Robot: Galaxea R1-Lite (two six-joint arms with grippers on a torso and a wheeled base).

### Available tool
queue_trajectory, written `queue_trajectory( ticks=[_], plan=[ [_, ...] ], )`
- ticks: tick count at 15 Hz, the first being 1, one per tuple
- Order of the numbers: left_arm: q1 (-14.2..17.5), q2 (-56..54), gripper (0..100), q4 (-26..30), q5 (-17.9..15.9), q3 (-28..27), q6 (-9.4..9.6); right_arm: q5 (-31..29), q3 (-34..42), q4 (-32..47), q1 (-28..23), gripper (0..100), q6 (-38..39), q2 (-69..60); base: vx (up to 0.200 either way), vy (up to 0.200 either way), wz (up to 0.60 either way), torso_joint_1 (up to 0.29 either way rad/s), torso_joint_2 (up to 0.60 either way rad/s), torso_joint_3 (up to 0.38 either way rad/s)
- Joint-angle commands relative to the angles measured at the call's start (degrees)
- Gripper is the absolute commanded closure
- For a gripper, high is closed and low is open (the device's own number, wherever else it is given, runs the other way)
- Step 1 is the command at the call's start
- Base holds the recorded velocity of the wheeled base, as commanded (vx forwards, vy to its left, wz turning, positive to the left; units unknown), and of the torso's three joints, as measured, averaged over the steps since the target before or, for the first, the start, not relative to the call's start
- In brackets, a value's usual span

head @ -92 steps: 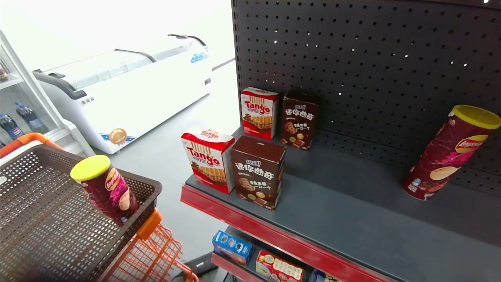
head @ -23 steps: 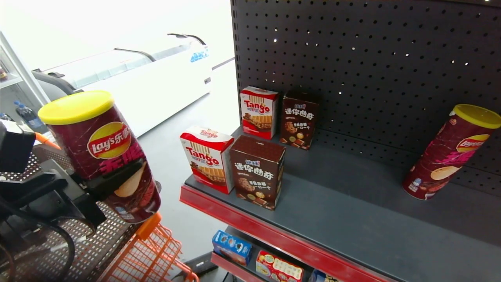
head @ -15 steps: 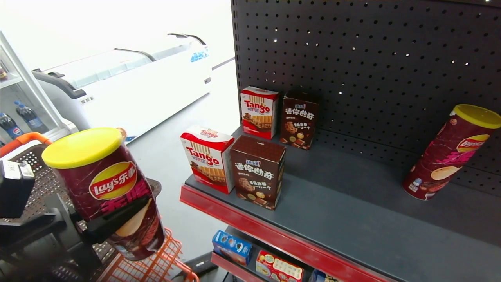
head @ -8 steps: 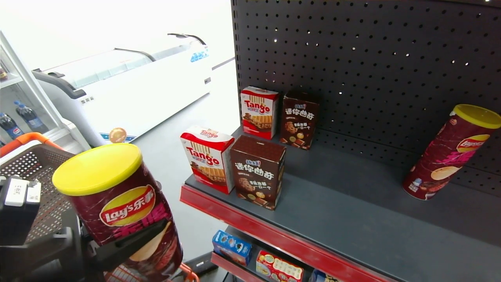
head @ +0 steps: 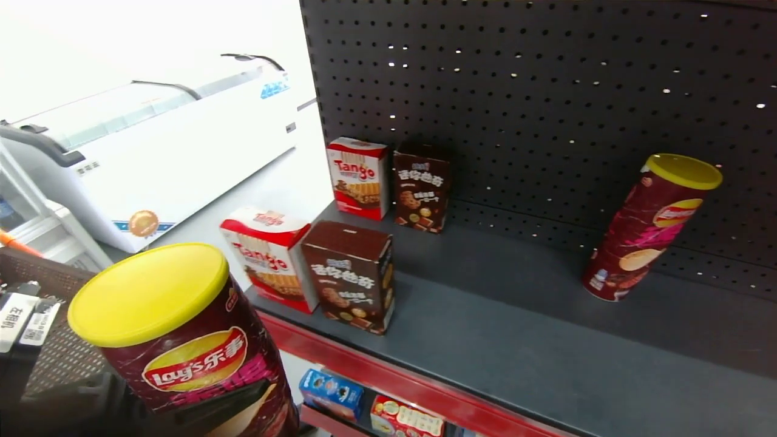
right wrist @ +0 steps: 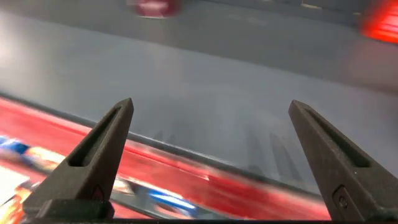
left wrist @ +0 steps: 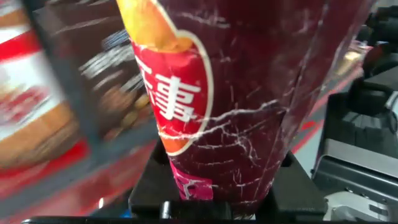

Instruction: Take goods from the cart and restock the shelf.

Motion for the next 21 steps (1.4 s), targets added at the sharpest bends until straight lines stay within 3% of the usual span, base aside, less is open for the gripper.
queue_trajectory(
  ticks=[1, 6, 21],
  plan=[
    [-0.2, 0.1, 100, 0.1, -0.3, -0.1, 0.02, 0.0, 0.0, 0.0, 0.1, 0, 0.0, 0.1, 0.0, 0.0, -0.6, 0.012, 0.0, 0.007],
    [-1.0, 0.5, 100, 0.1, -0.8, -0.2, -0.07, 0.0, 0.0, 0.0, 0.0, 0, 0.0, 0.1, 0.0, 0.0, -0.6, 0.0, 0.0, 0.002],
    [-0.7, -0.1, 100, 0.0, -0.7, 0.4, -0.24, 0.0, 0.0, 0.0, 0.1, 0, 0.0, 0.1, 0.0, 0.0, -0.04, 0.0, 0.0, 0.001]
  ],
)
